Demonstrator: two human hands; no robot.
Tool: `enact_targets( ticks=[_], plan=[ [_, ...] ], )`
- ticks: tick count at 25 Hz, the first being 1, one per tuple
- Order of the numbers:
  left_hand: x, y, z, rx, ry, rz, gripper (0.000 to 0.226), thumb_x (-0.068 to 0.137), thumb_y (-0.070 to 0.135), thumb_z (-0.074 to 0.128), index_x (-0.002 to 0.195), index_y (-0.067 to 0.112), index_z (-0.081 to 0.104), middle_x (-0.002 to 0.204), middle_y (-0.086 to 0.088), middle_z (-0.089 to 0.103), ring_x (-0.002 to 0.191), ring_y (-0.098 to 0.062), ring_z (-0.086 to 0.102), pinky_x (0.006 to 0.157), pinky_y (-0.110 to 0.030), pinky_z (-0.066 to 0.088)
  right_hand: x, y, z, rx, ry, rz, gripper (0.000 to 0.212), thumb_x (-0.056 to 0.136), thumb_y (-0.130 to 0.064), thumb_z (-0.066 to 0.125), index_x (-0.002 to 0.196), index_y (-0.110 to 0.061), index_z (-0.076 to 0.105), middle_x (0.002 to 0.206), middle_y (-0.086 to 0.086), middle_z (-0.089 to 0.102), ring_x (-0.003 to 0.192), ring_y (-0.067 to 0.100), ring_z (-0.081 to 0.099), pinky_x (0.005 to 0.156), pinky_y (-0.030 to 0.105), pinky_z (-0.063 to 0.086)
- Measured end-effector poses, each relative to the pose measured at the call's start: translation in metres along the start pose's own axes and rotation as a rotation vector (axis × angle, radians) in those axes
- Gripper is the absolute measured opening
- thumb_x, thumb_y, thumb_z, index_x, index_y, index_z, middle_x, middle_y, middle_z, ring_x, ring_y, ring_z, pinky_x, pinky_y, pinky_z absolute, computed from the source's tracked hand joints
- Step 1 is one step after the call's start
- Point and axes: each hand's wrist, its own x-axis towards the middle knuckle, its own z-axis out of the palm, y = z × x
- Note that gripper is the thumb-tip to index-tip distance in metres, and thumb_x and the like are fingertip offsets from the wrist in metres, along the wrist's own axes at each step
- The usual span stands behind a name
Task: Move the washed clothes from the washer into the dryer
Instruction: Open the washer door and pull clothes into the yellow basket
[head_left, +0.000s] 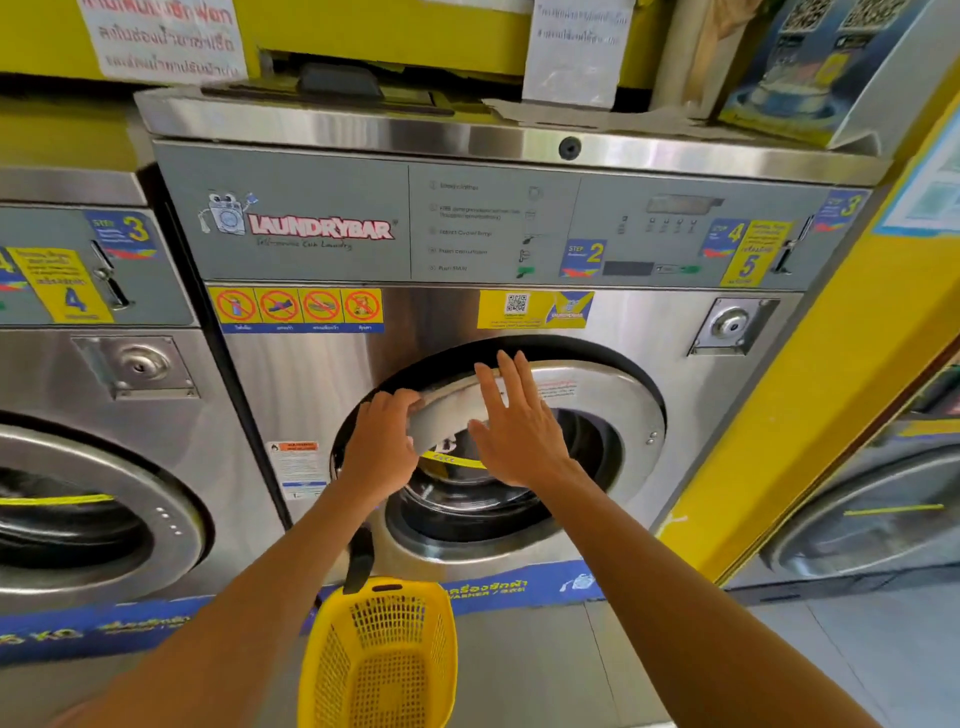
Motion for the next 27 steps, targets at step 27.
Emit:
enact_targets(
  ticks=[27],
  plan=[
    [-0.193, 0.201, 0.086, -0.409, -0.338, 0.395, 0.052, 0.086, 0.008, 0.055, 0.138, 0.014, 0.051, 0.145, -0.003, 0.046, 0.137, -0.016, 0.039, 0.117, -0.021, 0.025, -0.284, 0.098, -0.071, 0.363, 0.244, 0.329, 0.075, 0.099, -0.004, 0.049, 0.159, -0.021, 0.006, 0.167, -0.006, -0.001, 0.151, 0.018, 0.018, 0.097, 0.031, 0.05]
  ],
)
